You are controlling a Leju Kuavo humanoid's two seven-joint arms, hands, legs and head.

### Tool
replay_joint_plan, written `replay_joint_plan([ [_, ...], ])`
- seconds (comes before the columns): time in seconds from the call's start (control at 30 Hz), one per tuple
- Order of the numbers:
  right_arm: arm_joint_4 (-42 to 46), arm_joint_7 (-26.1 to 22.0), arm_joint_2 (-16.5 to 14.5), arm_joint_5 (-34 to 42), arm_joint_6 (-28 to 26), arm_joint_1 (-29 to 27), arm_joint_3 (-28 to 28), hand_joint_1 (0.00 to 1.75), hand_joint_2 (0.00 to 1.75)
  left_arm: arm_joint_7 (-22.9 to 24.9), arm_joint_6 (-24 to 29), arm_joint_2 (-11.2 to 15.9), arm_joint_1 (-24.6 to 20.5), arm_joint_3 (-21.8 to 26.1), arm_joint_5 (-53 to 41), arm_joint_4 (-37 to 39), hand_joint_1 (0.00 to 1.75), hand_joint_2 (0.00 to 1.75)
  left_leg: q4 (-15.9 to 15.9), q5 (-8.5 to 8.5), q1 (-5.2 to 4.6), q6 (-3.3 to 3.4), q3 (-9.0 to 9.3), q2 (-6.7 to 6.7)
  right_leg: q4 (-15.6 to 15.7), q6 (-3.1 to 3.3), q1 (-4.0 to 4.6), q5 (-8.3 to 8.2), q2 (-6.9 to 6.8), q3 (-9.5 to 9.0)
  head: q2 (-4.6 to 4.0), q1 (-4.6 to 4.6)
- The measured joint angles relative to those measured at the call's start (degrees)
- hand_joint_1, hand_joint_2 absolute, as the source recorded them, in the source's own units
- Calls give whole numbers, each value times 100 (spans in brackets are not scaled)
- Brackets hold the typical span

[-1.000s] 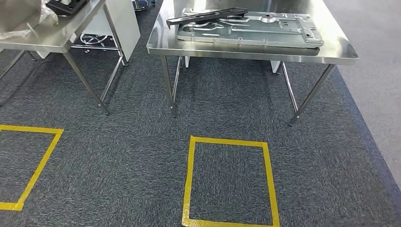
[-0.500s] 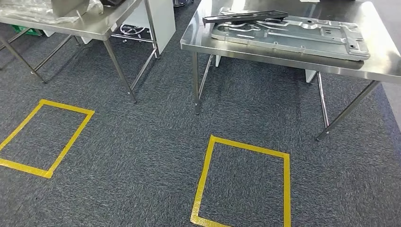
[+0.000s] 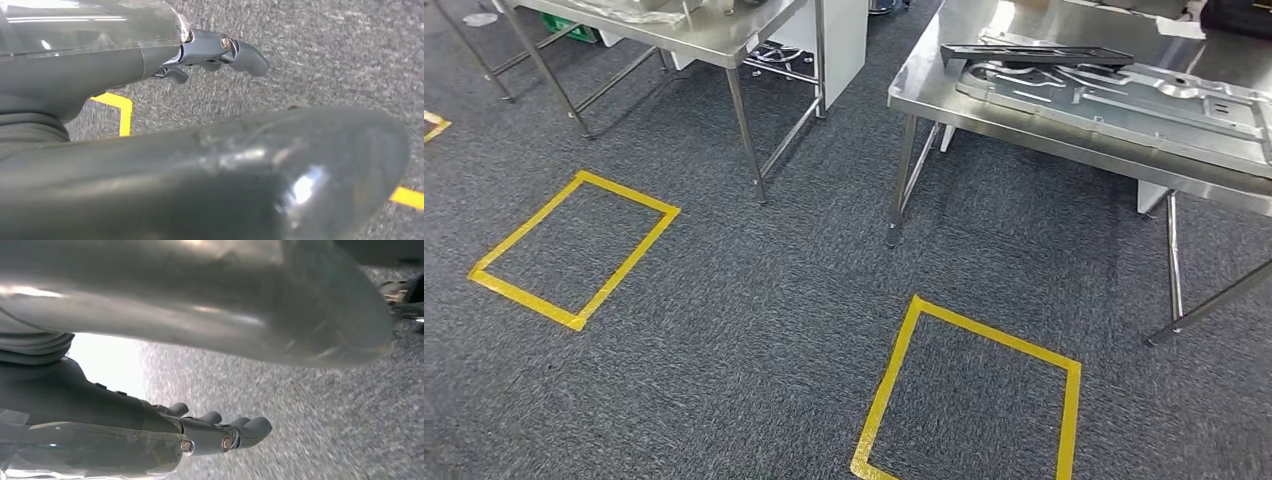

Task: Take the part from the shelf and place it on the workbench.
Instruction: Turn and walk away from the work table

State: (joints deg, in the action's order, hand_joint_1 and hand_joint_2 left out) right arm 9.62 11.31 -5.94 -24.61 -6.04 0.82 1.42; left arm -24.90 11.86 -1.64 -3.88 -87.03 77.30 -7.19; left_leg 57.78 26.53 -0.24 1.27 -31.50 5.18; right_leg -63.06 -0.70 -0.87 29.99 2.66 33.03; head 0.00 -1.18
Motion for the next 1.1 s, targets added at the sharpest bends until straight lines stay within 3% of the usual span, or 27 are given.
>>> replay_joint_plan([
  [0.07, -8, 0, 9, -1, -1, 4, 1, 0, 0, -2, 1, -21, -11, 1, 7, 0, 0, 0, 9, -2, 4, -34, -30, 122, 436, 81, 20, -147, 198, -176, 0, 0],
  [0.1, -12, 0, 13, -1, -2, 14, 2, 0, 0, -3, 1, -27, -11, 2, 10, 0, 0, 0, 4, -8, 14, -65, -50, 180, 473, 99, 29, -135, 199, -190, 0, 0],
  [0.17, -11, -1, -4, -1, -2, 39, 5, 0, 0, -4, 0, -26, 1, 2, 12, 1, 0, 0, 1, -11, 26, -130, -71, 253, 548, 125, 19, -163, 52, -229, 0, -1],
  [0.23, -11, 3, -18, -1, -3, 29, 7, 0, 0, -6, 0, -22, 6, 2, 13, 2, 0, 0, 250, 165, 10, -184, -184, 17, 650, 175, -19, -196, -119, -291, 0, -27],
  [0.3, -14, 6, -18, -1, -3, 1, 7, 0, 0, -8, 0, -21, -5, 2, 14, 2, 0, 0, 937, 550, 35, -244, -512, -331, 683, 209, -25, -194, -299, -321, 0, -52],
  [0.37, -17, 6, -18, -1, -2, -8, 7, 0, 0, -8, -1, -21, -7, 2, 14, 2, 0, 0, 1547, 766, 88, -316, -815, -449, 671, 203, -23, -170, -475, -326, 0, -52],
  [0.4, -18, 6, -19, -1, -2, -7, 7, 0, 0, -8, -1, -21, -1, 2, 14, 2, 0, 0, 1568, 711, 114, -346, -822, -471, 661, 190, -28, -154, -554, -332, 0, -52],
  [0.47, -17, 6, -22, -1, -2, 0, 7, 0, 0, -8, -1, -19, 9, 2, 14, 2, 0, 0, 978, 351, 152, -389, -504, -577, 622, 140, -48, -103, -693, -357, 0, -53],
  [0.53, -18, 6, -24, -1, -2, 3, 8, 0, 0, -7, -1, -20, -6, 2, 15, 2, 0, 0, 287, 88, 144, -370, -139, -800, 558, 62, -34, -27, -815, -381, 0, -51],
  [0.6, -18, 6, -24, -1, -2, 10, 10, 0, 0, -8, -1, -24, -18, 2, 16, 2, 0, 0, 80, 58, 117, -292, -45, -875, 526, -9, 0, 17, -912, -408, 0, -34],
  [0.67, -17, 6, -26, -1, -2, 37, 12, 0, 0, -8, -1, -24, -7, 2, 16, 2, 0, 0, 66, 38, 116, -201, -57, -752, 536, -74, -14, 35, -960, -450, 0, -22],
  [0.73, -17, 7, -26, -16, 8, 48, 16, 0, 0, -9, -44, -23, 3, 8, 49, 2, 0, 0, 28, -7, 129, -116, -51, -648, 358, -131, -50, 223, -722, -408, 0, -17],
  [0.8, -18, 9, -17, -70, 58, 30, 40, 0, 0, -14, -215, -22, -3, 42, 158, 2, 0, 0, 15, -46, 129, -60, -70, -539, -271, -140, -55, 634, -392, -136, 0, -8],
  [0.87, -20, 10, -7, -119, 118, 20, 72, 0, 0, -20, -404, -23, -10, 91, 261, 2, 0, 0, 28, -66, 109, -34, -116, -401, -964, -122, -40, 917, -295, 196, 0, -6],
  [0.9, -21, 11, -4, -132, 138, 20, 84, 0, 0, -22, -461, -23, -7, 110, 285, 2, 0, 0, 38, -74, 99, -31, -131, -321, -1061, -106, -36, 882, -282, 248, 0, -6],
  [0.93, -22, 13, -1, -140, 154, 20, 92, 0, 0, -25, -496, -24, -4, 125, 297, 2, 0, 0, 49, -79, 91, -32, -140, -237, -926, -82, -33, 732, -264, 189, 0, -6],
  [0.97, -22, 14, 4, -148, 166, 20, 99, 0, 0, -28, -521, -24, -2, 140, 305, 2, 0, 0, 57, -86, 87, -41, -143, -152, -580, -49, -31, 500, -207, 29, 0, -6],
  [1.03, -24, 16, 26, -159, 178, 12, 105, 0, 0, -36, -542, -30, -6, 162, 311, 2, 0, 0, 68, -111, 83, -78, -158, 2, 182, 21, -25, 145, 58, -312, 0, -8],
  [1.1, -27, 17, 44, -164, 181, 13, 108, 0, 0, -44, -547, -37, -12, 178, 321, 2, 0, 0, 67, -160, 94, -153, -203, 121, 473, 54, -6, 43, 205, -415, 0, -10],
])
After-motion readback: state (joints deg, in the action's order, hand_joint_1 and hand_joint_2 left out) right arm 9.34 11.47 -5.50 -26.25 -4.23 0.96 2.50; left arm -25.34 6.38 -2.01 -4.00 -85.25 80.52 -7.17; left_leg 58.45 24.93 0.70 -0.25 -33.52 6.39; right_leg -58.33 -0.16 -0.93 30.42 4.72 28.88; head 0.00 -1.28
